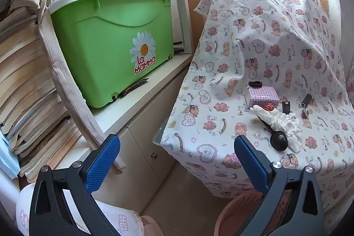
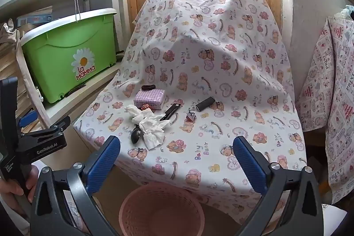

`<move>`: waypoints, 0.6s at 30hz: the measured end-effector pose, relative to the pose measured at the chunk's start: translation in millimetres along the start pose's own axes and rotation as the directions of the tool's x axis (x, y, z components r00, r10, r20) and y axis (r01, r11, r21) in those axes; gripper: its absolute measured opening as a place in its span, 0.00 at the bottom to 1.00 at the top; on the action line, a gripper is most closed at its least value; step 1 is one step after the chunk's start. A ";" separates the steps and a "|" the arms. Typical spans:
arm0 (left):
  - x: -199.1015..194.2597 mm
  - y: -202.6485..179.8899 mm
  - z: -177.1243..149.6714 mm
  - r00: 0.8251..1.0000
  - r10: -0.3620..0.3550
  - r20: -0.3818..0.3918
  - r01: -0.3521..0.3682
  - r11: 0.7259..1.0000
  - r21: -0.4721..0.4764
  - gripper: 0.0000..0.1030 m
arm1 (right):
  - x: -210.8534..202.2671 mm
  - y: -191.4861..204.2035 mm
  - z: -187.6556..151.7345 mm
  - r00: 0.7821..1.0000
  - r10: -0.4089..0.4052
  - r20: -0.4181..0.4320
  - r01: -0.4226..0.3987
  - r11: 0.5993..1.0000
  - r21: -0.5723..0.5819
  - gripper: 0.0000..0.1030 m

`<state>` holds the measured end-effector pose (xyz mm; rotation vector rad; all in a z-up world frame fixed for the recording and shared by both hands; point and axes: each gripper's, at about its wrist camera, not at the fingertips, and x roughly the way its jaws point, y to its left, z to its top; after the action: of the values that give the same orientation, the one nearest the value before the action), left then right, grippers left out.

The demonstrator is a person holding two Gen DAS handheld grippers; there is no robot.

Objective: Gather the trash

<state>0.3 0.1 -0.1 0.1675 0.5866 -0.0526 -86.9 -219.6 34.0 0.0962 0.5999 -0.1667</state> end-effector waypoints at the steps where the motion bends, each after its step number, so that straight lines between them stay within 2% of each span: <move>1: 0.0 0.0 -0.1 1.000 0.002 0.002 -0.002 1.000 0.001 0.99 | 0.5 0.4 0.1 1.000 0.001 0.000 -0.001 1.000 -0.003 1.00; 4: 1.0 0.5 -0.1 1.000 0.003 0.002 -0.003 1.000 -0.001 0.99 | 0.9 0.7 -0.1 1.000 0.004 0.008 -0.004 1.000 -0.007 1.00; 11: 2.6 1.0 -2.2 0.999 -0.047 -0.011 0.047 0.998 -0.030 0.99 | 1.8 3.2 1.3 1.000 0.013 -0.004 -0.013 1.000 0.007 1.00; 18: 6.6 2.5 -2.7 0.998 -0.038 -0.040 0.037 0.999 -0.034 0.99 | 4.6 3.4 -1.1 1.000 -0.013 -0.009 0.013 1.000 -0.006 1.00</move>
<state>4.6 3.0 -5.5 0.1257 0.6306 -0.0763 -83.1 -216.7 30.6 0.0871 0.6102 -0.1768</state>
